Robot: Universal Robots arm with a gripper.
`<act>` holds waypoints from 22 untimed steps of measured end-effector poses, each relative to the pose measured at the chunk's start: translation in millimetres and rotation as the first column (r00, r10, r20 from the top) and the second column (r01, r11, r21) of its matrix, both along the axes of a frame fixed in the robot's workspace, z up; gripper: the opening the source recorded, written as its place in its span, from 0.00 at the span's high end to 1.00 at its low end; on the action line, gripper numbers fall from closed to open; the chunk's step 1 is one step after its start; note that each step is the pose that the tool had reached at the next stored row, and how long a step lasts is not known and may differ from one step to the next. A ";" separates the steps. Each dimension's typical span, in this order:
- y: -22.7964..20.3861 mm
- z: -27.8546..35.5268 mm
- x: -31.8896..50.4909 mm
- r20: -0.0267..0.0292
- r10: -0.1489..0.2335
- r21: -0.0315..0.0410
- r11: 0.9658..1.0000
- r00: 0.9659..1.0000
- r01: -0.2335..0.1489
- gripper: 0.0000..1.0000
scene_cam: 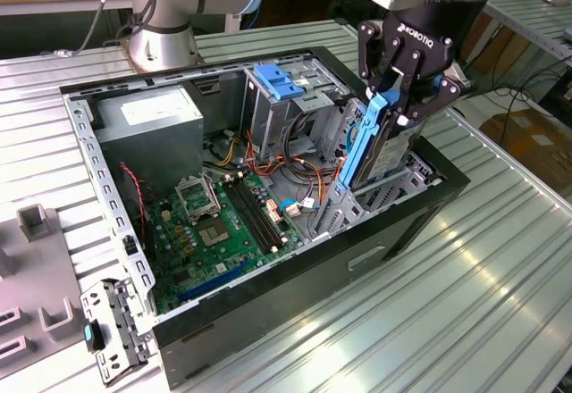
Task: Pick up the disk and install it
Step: 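Insert the disk into the insertion slot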
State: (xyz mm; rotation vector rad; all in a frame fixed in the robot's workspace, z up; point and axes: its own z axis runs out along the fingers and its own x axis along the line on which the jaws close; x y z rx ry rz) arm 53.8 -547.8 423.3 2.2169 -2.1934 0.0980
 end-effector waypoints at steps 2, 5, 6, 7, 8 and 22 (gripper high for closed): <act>-0.1 -3.7 0.0 0.000 0.000 0.000 1.000 1.000 0.000 0.63; -0.3 -7.0 0.0 0.000 0.000 0.000 1.000 1.000 0.000 0.63; -0.3 -7.9 0.0 0.000 0.000 0.000 1.000 1.000 0.000 0.63; -0.3 -8.9 0.0 0.000 0.000 0.000 1.000 1.000 0.000 0.63; -0.4 -9.8 0.0 0.000 0.000 0.000 1.000 1.000 0.000 0.63; -0.8 -22.0 0.0 0.000 0.000 0.000 1.000 1.000 0.000 0.63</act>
